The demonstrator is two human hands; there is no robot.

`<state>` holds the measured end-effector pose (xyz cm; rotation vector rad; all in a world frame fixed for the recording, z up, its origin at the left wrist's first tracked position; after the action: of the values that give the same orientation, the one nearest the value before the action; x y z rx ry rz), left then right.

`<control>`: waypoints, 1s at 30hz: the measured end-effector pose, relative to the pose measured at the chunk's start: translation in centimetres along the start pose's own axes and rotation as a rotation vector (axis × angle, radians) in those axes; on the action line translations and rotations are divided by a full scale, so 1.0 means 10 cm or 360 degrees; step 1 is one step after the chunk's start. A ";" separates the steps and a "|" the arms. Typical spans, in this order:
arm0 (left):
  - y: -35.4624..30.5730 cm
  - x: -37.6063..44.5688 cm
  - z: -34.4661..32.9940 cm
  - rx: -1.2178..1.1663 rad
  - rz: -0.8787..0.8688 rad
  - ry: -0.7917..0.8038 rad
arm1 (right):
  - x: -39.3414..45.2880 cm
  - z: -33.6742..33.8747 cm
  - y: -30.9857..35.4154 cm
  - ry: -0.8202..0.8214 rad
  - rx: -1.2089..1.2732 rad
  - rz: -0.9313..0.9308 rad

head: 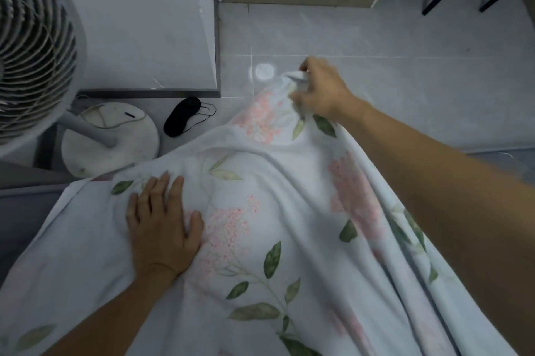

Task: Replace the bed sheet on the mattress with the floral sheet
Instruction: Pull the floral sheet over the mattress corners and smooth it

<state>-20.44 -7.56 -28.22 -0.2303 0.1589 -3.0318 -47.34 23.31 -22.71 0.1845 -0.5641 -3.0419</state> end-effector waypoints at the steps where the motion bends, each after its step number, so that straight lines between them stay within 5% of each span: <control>1: 0.01 0.00 0.00 0.0012 -0.0001 0.0008 | -0.04 -0.04 -0.10 0.0106 -0.0026 -0.0091; 6: -0.01 0.01 0.02 0.0008 -0.0002 -0.0013 | -0.28 -0.05 -0.70 0.0700 -0.0387 -0.0524; 10: -0.01 0.01 0.01 -0.0001 0.0005 -0.0008 | -0.69 -0.06 -0.97 0.1233 -0.0155 -0.0727; 16: 0.00 0.01 0.02 -0.0010 0.0002 -0.0010 | -0.72 -0.15 -1.04 0.0465 -0.0251 -0.0277; 25: 0.00 0.00 0.00 -0.0002 0.0020 -0.0022 | 0.33 0.45 -1.06 -0.0270 -0.0126 -0.0120; 30: -0.01 -0.01 0.01 -0.0016 0.0010 -0.0042 | -0.06 0.19 -0.89 -0.0239 -0.0472 -0.0178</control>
<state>-20.39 -7.49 -28.16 -0.2699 0.1724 -3.0212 -47.15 32.34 -24.14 -0.0245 -0.1048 -3.2165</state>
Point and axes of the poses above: each hand's wrist, its own x-axis towards the middle knuckle, its own z-axis out of the back of the hand, y = z × x, the point moved 4 cm from there along x, towards the middle knuckle, and after that the axes turned 9 degrees about -y, right-handed, at the moved point
